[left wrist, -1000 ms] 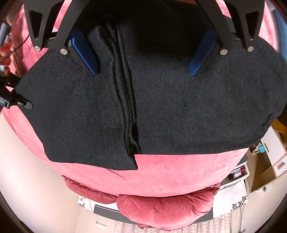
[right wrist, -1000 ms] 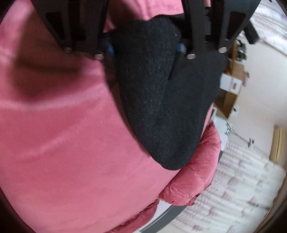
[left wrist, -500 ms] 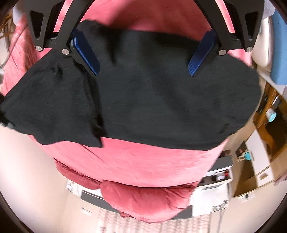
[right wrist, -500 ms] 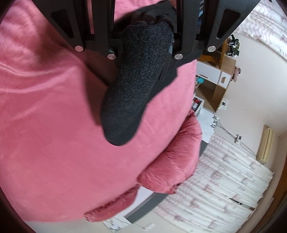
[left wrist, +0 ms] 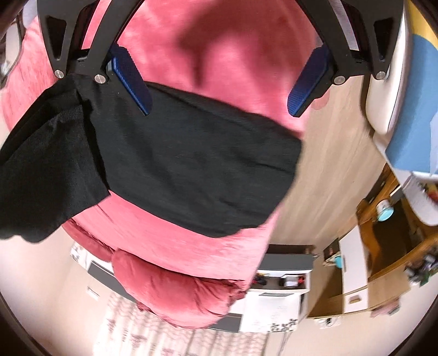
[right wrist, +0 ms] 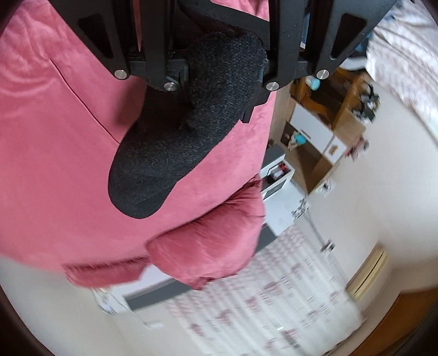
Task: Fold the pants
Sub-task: 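Lift the grasped leg end with the right gripper, then lay the leg end over the folded trousers and open the right gripper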
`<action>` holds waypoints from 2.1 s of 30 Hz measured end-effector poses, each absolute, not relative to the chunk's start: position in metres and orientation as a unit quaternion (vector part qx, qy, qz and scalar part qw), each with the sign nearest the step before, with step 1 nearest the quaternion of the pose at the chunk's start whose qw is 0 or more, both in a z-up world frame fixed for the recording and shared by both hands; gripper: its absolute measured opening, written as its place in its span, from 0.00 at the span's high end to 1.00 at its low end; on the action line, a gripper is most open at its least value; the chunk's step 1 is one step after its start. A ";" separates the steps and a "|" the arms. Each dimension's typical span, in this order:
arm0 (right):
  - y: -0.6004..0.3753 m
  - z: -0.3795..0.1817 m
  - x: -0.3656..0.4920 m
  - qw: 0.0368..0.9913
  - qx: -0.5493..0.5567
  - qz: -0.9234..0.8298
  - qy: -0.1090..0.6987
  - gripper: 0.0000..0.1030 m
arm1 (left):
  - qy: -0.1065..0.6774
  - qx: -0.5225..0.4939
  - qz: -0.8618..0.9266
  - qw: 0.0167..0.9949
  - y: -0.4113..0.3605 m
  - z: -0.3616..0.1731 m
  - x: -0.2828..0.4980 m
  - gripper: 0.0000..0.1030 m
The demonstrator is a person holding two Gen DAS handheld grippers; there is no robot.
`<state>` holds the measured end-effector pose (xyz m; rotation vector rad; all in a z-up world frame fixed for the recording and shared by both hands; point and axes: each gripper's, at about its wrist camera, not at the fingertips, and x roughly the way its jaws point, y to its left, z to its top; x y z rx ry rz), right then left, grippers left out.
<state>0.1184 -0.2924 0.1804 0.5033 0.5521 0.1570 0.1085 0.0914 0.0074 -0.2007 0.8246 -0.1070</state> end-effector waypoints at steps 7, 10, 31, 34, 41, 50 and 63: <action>-0.160 0.195 0.151 0.943 0.127 0.119 0.284 0.73 | 0.394 -0.147 -0.015 0.907 0.153 0.006 0.100 0.03; -0.105 0.185 0.167 0.938 0.101 0.147 0.296 0.74 | 0.392 -0.175 0.009 0.903 0.185 0.002 0.095 0.03; 0.053 0.029 0.158 0.876 0.033 0.270 0.398 0.43 | 0.383 -0.321 0.084 0.862 0.281 -0.014 0.088 0.03; 0.015 0.038 0.137 0.869 0.098 0.284 0.393 0.43 | 0.381 -0.318 0.062 0.866 0.272 -0.002 0.104 0.03; -0.120 0.025 0.090 0.837 0.269 0.242 0.411 0.43 | 0.414 -0.290 -0.045 0.862 0.219 0.027 0.179 0.03; -0.241 -0.080 0.073 0.595 0.690 0.136 0.389 0.43 | 0.484 -0.191 -0.066 0.851 0.184 0.017 0.236 0.02; -0.247 -0.047 0.122 0.685 0.579 0.099 0.431 0.91 | 0.486 -0.109 -0.172 0.850 0.156 0.025 0.206 0.78</action>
